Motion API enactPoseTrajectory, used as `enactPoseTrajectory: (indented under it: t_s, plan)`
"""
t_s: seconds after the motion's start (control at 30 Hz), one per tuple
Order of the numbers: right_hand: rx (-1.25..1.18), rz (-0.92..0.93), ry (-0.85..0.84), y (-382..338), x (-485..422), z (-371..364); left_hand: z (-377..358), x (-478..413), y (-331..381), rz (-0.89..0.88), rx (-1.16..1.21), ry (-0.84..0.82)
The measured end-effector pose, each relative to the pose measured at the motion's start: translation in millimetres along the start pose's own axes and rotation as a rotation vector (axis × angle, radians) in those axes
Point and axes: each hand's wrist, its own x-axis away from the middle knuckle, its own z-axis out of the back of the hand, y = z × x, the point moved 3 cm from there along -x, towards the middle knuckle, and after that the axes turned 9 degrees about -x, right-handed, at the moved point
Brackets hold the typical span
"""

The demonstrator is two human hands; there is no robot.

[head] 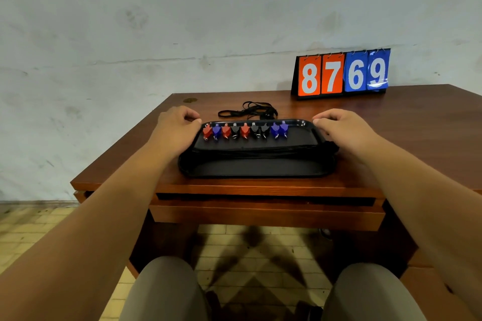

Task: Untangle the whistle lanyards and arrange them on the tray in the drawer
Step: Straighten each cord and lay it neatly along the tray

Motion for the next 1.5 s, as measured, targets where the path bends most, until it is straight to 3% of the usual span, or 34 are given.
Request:
enactPoseTrajectory:
  t_s: [0.37, 0.63, 0.87, 1.03, 1.23, 1.5]
  plan:
    - [0.04, 0.047, -0.03, -10.6, -66.0, -3.9, -47.7, -60.0, 59.6, -0.227, -0.123, -0.297]
    - [-0.062, -0.014, -0.022, 15.2, -108.9, -7.4, -91.5, -109.7, 91.6, -0.265, -0.245, -0.305]
    - [-0.142, -0.065, 0.065, 41.8, -128.7, -9.1, -128.9, -141.4, 100.2, -0.197, -0.334, -0.456]
    - [-0.145, -0.054, 0.057, 42.8, -128.8, -9.6, -134.4, -151.5, 105.3, -0.154, -0.192, -0.427]
    - [-0.162, 0.059, 0.001, 33.7, -124.5, -10.6, -124.8, -144.8, 148.0, -0.262, 0.074, -0.386]
    - [-0.22, 0.167, -0.109, 31.7, -122.1, -12.0, -126.6, -130.3, 207.3, -0.429, 0.047, -0.381]
